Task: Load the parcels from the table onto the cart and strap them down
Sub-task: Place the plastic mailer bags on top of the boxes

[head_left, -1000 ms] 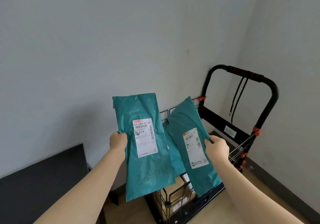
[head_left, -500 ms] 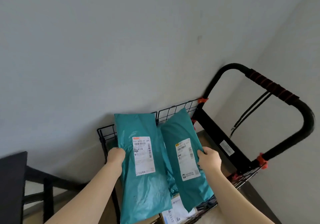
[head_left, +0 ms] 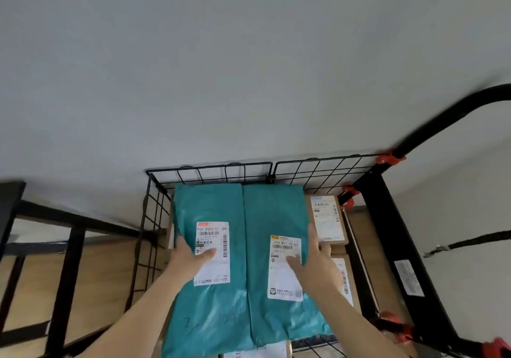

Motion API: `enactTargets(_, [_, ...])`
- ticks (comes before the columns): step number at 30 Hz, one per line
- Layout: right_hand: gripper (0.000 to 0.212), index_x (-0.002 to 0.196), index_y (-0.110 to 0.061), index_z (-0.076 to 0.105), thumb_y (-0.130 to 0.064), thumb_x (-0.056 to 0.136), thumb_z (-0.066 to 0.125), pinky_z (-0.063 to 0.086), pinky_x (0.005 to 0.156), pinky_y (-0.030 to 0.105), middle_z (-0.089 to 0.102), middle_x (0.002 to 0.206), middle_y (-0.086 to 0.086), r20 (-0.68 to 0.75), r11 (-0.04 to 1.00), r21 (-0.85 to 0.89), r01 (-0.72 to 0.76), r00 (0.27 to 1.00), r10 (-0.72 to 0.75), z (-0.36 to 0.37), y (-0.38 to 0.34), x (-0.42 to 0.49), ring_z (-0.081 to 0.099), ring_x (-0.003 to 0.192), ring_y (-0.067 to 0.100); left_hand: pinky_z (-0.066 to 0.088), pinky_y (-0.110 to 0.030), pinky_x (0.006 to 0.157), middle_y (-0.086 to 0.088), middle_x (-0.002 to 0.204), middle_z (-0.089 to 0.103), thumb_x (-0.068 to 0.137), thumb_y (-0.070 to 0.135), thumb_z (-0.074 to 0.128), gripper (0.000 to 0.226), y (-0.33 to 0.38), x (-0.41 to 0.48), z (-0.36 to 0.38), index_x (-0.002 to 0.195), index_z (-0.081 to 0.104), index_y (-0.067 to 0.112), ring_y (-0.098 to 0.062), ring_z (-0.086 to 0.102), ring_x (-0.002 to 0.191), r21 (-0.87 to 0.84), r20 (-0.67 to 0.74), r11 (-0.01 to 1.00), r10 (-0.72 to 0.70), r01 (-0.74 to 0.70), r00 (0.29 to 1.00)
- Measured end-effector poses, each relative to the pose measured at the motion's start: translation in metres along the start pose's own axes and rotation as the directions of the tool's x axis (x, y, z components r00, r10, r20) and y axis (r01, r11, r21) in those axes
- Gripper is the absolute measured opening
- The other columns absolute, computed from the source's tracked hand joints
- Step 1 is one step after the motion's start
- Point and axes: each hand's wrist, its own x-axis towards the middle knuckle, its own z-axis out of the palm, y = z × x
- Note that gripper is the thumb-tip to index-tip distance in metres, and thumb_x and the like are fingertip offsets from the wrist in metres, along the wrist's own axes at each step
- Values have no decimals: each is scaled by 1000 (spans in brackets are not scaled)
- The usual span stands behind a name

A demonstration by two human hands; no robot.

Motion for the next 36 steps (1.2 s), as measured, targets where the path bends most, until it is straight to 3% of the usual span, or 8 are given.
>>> enactTargets(4, [89,147,-43,-13,-53,89,53,31,112,44,-19,157,7,96,913,-295,283,959,-266,3,-1,20,-1,146,33,39,-38,105,-14,153,24,76,41,74,108,37,-35,19,150,0,12,-31,38,133,144,-25,988,-49,52,998])
enactTargets(7, [89,147,-42,-13,-53,89,53,15,116,48,-28,155,8,171,855,-387,346,938,-302,10,-2,35,-11,146,33,33,-39,107,-18,156,11,82,40,69,109,49,-40,30,150,-12,14,-32,29,138,273,-41,959,-62,71,997])
enactTargets(10, [92,146,-40,-17,-52,89,54,27,113,44,-27,155,10,199,849,-390,357,933,-301,17,-3,42,-6,146,34,34,-42,106,-17,157,-3,77,38,74,118,59,-56,33,148,-19,20,-35,25,140,330,-157,944,77,-21,985])
enactTargets(14, [97,146,-38,-20,-51,88,56,42,105,34,-28,154,12,209,865,-344,365,928,-309,16,-7,44,3,145,36,28,-61,105,-8,158,-6,56,54,81,127,57,-56,33,148,-5,36,-32,1,145,819,3,474,560,-323,828])
enactTargets(19, [99,145,-38,-22,-54,87,56,49,96,32,-27,154,13,198,865,-336,373,926,-322,18,-10,46,7,144,35,31,-57,108,8,149,-37,79,50,64,101,51,-42,39,144,-13,47,-30,-21,143,741,45,651,197,-165,979])
enactTargets(23, [99,144,-39,-25,-56,87,54,52,88,32,-29,153,13,215,854,-356,379,923,-320,22,-10,51,7,144,35,44,-42,102,9,143,-44,82,46,63,102,52,-35,43,142,-20,45,-32,-16,144,747,62,645,175,-162,983])
enactTargets(28, [101,143,-38,-26,-58,86,54,52,86,32,-29,153,15,219,841,-387,377,924,-314,22,-12,52,9,143,35,14,-59,112,0,149,-38,82,53,61,103,62,-40,45,144,-20,43,-34,-9,145,826,53,554,109,-105,993])
enactTargets(36, [80,150,-40,-4,-49,92,51,38,104,42,-13,158,14,307,857,-359,369,914,-264,-7,-21,46,14,143,36,13,-59,113,2,158,-16,85,69,40,90,78,-60,25,147,-17,38,-30,-7,146,866,4,490,182,-95,983])
